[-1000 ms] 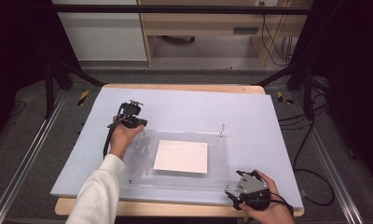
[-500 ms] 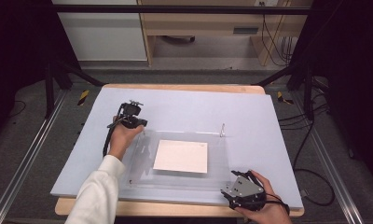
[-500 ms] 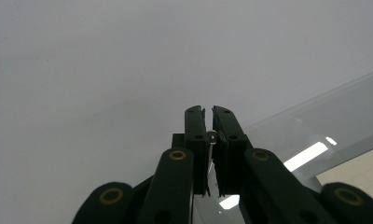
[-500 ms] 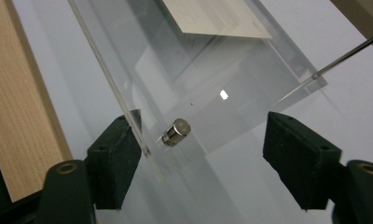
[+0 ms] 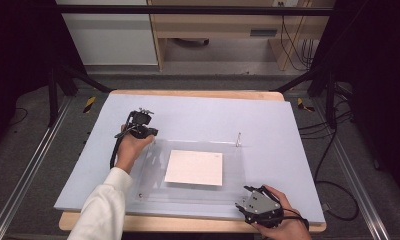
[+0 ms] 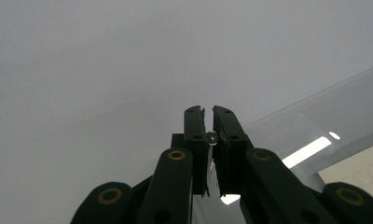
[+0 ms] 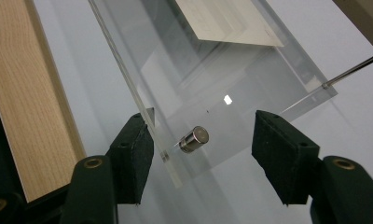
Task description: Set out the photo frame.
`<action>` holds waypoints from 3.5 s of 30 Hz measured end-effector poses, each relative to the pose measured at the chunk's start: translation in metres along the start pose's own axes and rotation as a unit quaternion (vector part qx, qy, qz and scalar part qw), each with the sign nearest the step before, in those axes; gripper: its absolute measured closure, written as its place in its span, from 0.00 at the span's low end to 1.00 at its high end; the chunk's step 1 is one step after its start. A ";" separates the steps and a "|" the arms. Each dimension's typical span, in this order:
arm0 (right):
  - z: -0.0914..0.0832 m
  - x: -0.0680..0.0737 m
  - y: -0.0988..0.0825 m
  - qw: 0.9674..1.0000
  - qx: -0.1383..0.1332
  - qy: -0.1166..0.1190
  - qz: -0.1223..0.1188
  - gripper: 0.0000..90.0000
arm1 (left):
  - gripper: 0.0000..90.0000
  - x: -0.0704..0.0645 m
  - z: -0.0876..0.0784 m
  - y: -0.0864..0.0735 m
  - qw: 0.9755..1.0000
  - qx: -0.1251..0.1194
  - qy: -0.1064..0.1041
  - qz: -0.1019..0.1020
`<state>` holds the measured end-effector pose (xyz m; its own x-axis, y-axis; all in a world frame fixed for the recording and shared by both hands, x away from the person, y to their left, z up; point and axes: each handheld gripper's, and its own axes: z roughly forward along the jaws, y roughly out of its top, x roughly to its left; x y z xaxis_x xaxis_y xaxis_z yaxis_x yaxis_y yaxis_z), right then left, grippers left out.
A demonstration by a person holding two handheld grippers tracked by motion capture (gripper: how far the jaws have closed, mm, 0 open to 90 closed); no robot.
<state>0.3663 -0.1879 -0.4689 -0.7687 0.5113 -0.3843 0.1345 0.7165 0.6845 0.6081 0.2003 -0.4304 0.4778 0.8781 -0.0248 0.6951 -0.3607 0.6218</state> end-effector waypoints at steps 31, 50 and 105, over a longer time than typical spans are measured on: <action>0.001 0.000 0.007 1.000 -0.015 -0.003 -0.012 0.47 | 0.91 -0.002 0.001 -0.002 1.000 -0.005 0.009 0.020; -0.006 -0.004 0.010 0.999 -0.032 -0.010 -0.007 0.52 | 0.64 -0.013 -0.041 -0.011 0.994 -0.091 0.019 0.064; -0.017 -0.014 0.020 0.998 -0.049 -0.028 0.010 0.60 | 0.30 -0.114 -0.126 -0.145 0.920 -0.132 -0.068 0.363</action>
<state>0.3691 -0.1884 -0.4390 -0.7302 0.5530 -0.4012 0.0860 0.6570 0.7490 0.3853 0.1922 -0.4188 0.8401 0.3815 0.3856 0.0200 -0.7323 0.6807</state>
